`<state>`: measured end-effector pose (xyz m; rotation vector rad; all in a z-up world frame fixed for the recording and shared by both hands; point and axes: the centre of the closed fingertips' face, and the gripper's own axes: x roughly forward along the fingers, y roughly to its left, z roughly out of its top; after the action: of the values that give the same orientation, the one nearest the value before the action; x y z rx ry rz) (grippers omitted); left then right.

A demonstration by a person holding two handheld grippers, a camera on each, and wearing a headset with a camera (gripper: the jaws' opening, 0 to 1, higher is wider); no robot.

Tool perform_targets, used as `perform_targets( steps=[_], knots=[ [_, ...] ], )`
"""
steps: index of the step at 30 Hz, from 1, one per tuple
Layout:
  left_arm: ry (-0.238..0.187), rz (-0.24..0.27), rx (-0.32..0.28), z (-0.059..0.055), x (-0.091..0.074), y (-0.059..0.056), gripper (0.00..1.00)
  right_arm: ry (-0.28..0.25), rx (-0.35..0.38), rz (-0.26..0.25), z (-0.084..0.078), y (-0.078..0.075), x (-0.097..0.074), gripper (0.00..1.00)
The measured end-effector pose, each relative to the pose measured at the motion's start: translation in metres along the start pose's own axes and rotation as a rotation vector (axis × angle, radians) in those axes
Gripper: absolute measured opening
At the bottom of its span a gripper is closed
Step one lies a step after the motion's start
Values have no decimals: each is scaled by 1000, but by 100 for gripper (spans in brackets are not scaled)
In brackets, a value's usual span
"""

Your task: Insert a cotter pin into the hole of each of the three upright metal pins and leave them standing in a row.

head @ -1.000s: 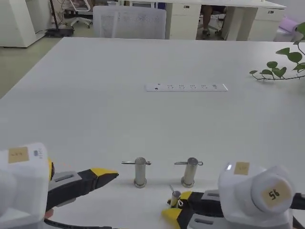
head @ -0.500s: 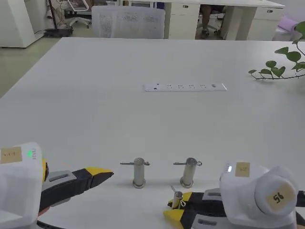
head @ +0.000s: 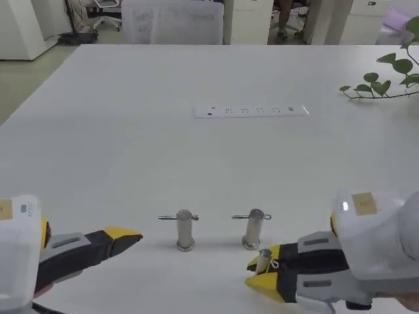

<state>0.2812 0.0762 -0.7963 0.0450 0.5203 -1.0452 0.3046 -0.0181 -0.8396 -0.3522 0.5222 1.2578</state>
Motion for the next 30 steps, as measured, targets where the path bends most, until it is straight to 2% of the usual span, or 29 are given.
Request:
perform_targets(
  steps=[9, 16, 18, 21, 24, 30],
  knots=[
    [-6, 25, -19, 8, -4, -5, 89, 33, -68, 67, -14, -19, -24, 9],
    [9, 64, -29, 7, -8, -4, 89, 49, -120, 107, -21, -33, -38, 9],
    [10, 77, -35, 8, -9, -4, 89, 74, -137, 118, -27, -38, -41, 9],
    [9, 88, -50, 10, -10, -6, 89, 85, -154, 144, -31, -44, -45, 9],
    [2, 94, -68, 12, -12, -10, 89, 98, -175, 178, -33, -47, -49, 9],
    [16, 140, -75, 12, -15, -8, 88, 98, -219, 236, -31, -56, -54, 9]
  ],
)
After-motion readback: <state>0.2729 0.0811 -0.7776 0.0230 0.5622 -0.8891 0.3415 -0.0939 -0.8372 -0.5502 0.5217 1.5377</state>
